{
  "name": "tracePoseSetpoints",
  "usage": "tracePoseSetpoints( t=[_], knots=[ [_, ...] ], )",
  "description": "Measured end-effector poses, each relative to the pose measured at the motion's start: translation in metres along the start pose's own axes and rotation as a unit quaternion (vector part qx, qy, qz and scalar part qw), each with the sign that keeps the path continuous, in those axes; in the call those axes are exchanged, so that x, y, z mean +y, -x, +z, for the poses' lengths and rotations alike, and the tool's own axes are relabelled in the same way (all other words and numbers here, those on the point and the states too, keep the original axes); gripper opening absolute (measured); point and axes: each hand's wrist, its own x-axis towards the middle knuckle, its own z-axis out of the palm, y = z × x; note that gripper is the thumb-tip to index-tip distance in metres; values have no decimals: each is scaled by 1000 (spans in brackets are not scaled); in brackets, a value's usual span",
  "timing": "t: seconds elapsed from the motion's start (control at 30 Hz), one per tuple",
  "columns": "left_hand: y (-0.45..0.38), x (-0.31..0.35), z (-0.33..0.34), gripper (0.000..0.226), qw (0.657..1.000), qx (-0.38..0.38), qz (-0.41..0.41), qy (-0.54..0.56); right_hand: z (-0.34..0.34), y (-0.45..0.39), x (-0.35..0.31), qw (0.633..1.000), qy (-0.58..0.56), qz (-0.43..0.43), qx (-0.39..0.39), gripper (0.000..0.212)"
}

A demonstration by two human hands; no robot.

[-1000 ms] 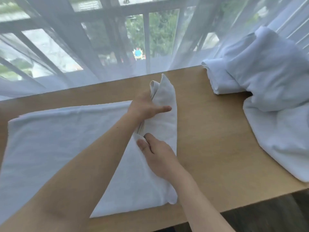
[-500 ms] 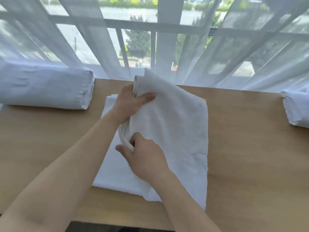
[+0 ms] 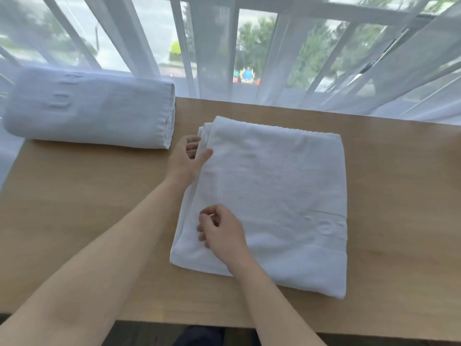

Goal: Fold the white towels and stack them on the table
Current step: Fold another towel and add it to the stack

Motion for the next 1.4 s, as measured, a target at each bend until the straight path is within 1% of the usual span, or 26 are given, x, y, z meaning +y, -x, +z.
tracePoseSetpoints(
  t=[0.03,0.1,0.17,0.23,0.33,0.4,0.47,0.53,0.57,0.63,0.7,0.73,0.8,0.83,0.9,0.97,1.03,1.1,1.17,1.2,1.27,1.33,1.4],
  knots=[
    [6,-8,-3,37,999,9,18,-39,-8,1,3,1000,-12,-4,20,8],
    [15,-19,-9,27,990,26,63,-123,-26,1,10,996,35,-28,72,7],
    [15,-18,-9,28,988,0,62,-143,-35,0,14,990,96,-54,89,7],
    [10,-14,-4,37,988,-30,34,-148,-34,1,15,983,152,-71,70,6],
    [5,-7,2,39,985,-16,13,-174,-22,5,15,960,261,-96,44,21],
    [4,-5,3,37,985,-8,-2,-172,-13,11,17,936,332,-109,31,37],
    [4,-4,2,40,986,-21,-21,-163,-3,20,20,905,397,-150,20,48],
    [4,-1,0,47,984,-54,-51,-160,3,27,24,875,439,-202,12,50],
    [3,1,-1,48,984,-75,-66,-149,4,29,26,866,448,-222,4,47],
    [3,6,-4,44,984,-113,-86,-106,3,30,26,860,447,-247,-31,34],
    [3,10,-11,39,987,-131,-73,-59,1,31,20,865,427,-254,-65,20],
    [5,9,-15,36,989,-133,-60,-33,0,31,17,871,413,-254,-77,18],
    [10,0,-20,28,993,-113,-37,-1,-3,33,13,879,394,-249,-97,18],
    [13,-7,-22,24,995,-97,-37,-4,-4,35,12,880,393,-245,-109,18],
    [15,-16,-24,19,995,-78,-65,-19,-3,37,13,881,395,-228,-129,17],
    [13,-15,-23,23,993,-74,-92,-5,3,37,15,881,397,-220,-134,18],
    [6,-4,-17,36,993,-75,-88,-2,9,33,14,868,420,-229,-131,20],
    [-1,8,-11,43,994,-66,-74,-39,13,30,13,847,452,-245,-134,20],
    [-7,14,-7,46,992,-58,-78,-84,13,30,16,834,467,-258,-140,19],
    [-10,14,-6,45,991,-56,-76,-93,13,30,18,830,471,-266,-139,19],
    [-10,10,-8,32,992,-47,-52,-106,13,30,21,823,480,-274,-132,20],
    [-6,2,-12,22,995,-34,-48,-86,15,29,20,820,485,-276,-130,20],
    [6,-4,-15,28,998,-29,-61,-17,14,28,19,824,481,-265,-139,20]
  ],
)
